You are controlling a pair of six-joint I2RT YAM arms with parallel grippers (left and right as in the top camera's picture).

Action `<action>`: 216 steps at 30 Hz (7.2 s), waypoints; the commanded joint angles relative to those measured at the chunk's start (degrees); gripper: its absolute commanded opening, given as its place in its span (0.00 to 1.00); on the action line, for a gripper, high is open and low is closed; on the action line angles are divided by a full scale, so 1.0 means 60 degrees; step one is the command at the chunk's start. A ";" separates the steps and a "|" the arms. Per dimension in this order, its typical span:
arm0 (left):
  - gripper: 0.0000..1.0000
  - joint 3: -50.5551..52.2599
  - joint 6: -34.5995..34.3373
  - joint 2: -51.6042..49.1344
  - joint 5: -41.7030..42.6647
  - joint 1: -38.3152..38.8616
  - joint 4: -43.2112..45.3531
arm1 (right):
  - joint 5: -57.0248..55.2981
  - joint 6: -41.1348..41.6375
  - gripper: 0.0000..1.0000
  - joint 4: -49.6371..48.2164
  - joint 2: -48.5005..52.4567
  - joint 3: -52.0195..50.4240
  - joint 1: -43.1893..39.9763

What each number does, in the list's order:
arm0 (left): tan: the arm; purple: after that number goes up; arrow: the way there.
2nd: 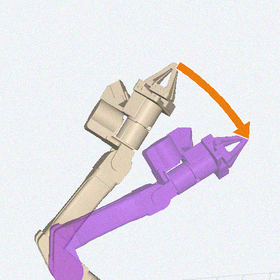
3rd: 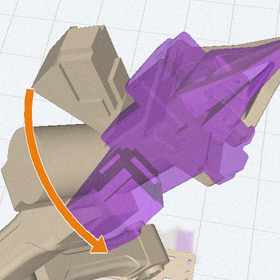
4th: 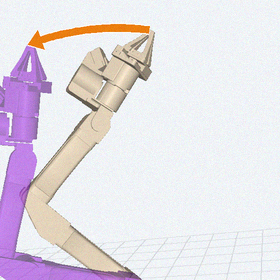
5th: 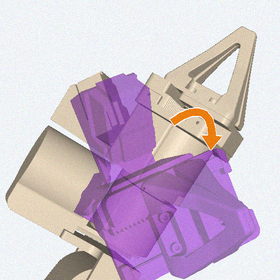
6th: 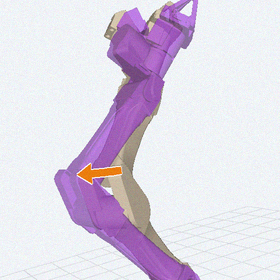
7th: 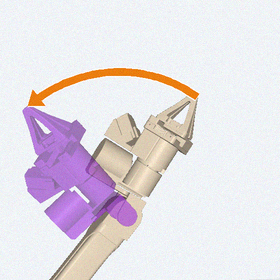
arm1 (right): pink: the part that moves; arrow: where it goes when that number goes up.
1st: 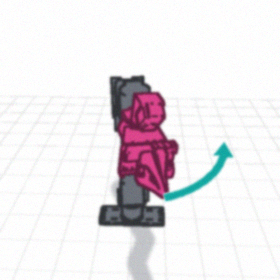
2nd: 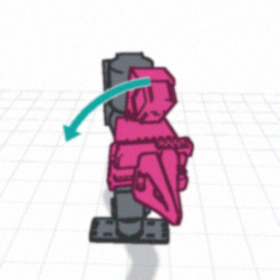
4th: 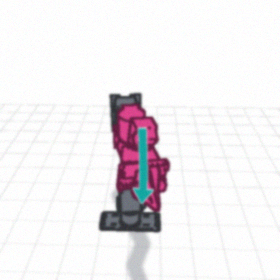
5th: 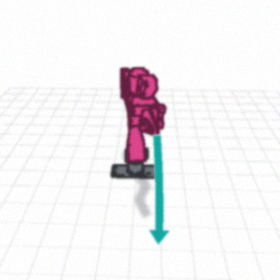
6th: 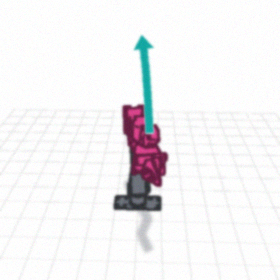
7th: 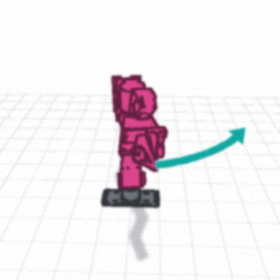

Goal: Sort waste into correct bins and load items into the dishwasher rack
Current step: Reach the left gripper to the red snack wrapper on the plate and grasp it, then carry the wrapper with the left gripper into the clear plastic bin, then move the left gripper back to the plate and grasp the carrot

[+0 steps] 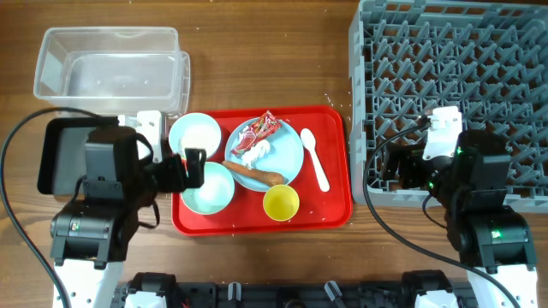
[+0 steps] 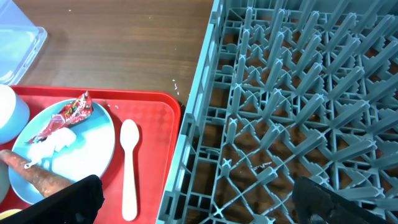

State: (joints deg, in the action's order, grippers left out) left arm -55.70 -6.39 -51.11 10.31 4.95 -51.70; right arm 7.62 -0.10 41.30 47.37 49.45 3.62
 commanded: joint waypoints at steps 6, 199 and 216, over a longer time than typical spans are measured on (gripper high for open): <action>1.00 -0.0219 -0.0302 -0.2226 0.0780 0.0725 0.2947 | 0.0200 0.0058 1.00 -0.0015 0.0007 0.0244 0.0058; 0.77 -0.2033 -0.1756 -0.6765 -0.2412 -0.1621 0.6903 | 0.0233 0.0120 0.99 0.0091 0.0634 0.0240 0.0058; 1.00 -0.1960 -0.7788 -0.6331 -0.0058 0.3177 0.0845 | 0.0233 0.0302 1.00 0.0131 0.0634 0.0240 0.0058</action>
State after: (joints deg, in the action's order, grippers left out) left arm -67.77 -43.64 -87.33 13.17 18.55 -46.81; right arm 7.92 0.82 42.24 51.16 49.56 3.62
